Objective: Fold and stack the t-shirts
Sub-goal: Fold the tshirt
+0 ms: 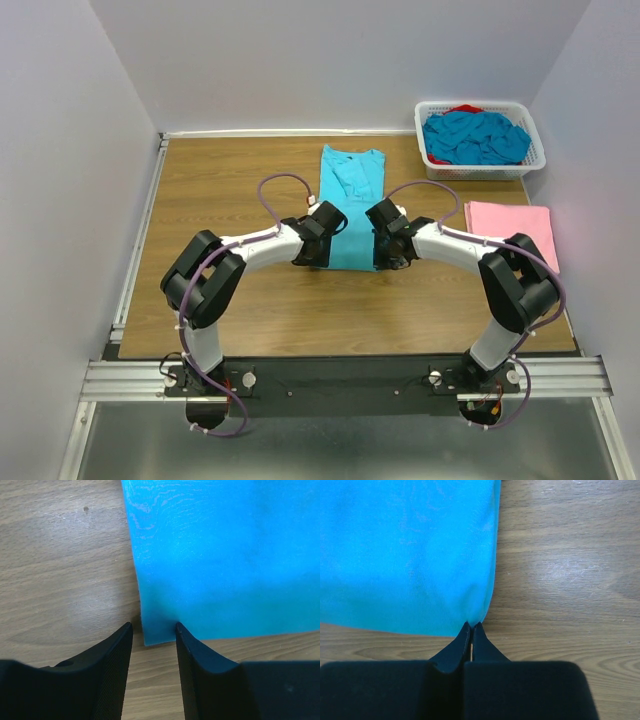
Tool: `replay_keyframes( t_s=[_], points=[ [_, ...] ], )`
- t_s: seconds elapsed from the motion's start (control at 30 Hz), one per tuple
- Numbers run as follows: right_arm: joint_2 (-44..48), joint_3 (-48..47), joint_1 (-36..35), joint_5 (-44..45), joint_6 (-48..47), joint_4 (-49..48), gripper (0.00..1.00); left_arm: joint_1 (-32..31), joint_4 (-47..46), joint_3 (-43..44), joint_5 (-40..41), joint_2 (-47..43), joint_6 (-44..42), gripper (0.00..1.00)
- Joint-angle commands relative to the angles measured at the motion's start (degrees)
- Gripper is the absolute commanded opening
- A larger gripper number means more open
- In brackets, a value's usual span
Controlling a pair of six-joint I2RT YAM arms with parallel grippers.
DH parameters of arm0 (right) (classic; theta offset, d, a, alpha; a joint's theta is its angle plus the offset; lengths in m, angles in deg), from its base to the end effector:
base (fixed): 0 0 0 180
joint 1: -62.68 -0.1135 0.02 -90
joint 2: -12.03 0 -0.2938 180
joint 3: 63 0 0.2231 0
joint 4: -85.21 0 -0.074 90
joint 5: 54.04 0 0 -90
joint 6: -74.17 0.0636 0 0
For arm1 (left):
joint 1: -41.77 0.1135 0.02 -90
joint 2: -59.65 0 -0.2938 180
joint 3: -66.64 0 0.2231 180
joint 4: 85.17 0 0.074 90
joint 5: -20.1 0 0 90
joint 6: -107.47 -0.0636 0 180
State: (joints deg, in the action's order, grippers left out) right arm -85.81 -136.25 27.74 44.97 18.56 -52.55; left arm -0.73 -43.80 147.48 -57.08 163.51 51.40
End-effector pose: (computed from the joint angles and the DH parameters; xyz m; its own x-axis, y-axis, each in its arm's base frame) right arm 0.2654 0.1733 0.1859 -0.9129 0.0427 -0.4060 0.0006 0.9946 0.1034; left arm 0.2709 -0.2291 0.1888 -0.8799 0.0680 -0.4703 0.1168 0.9903 -0.0753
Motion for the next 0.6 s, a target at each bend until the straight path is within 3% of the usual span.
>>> replay_keyframes(
  t_s=[0.0,0.07,0.13,0.23,0.3,0.57],
  points=[
    [-0.5,2.4,-0.4,2.7,-1.2,4.1,0.01,-0.5,1.4,-1.3,-1.9,2.4,-0.7,0.44],
    [-0.4,2.5,-0.5,2.8,-1.1,4.1,0.01,-0.5,1.4,-1.6,-2.7,2.8,-1.1,0.35],
    [-0.1,2.5,-0.4,2.9,-1.1,4.1,0.01,-0.5,1.4,-1.7,-2.9,3.2,-1.1,0.33],
    [0.5,2.6,-0.4,2.9,-1.0,4.2,0.01,-0.6,1.4,-1.8,-3.2,3.4,-1.2,0.17],
    [1.1,2.5,-0.5,2.8,-1.3,4.1,0.01,-0.6,1.6,-1.8,-3.2,3.5,-1.7,0.00],
    [9.8,6.7,-3.1,-6.4,-1.5,7.7,0.01,-5.1,5.6,-7.8,-2.9,-6.2,0.9,0.00]
  ],
)
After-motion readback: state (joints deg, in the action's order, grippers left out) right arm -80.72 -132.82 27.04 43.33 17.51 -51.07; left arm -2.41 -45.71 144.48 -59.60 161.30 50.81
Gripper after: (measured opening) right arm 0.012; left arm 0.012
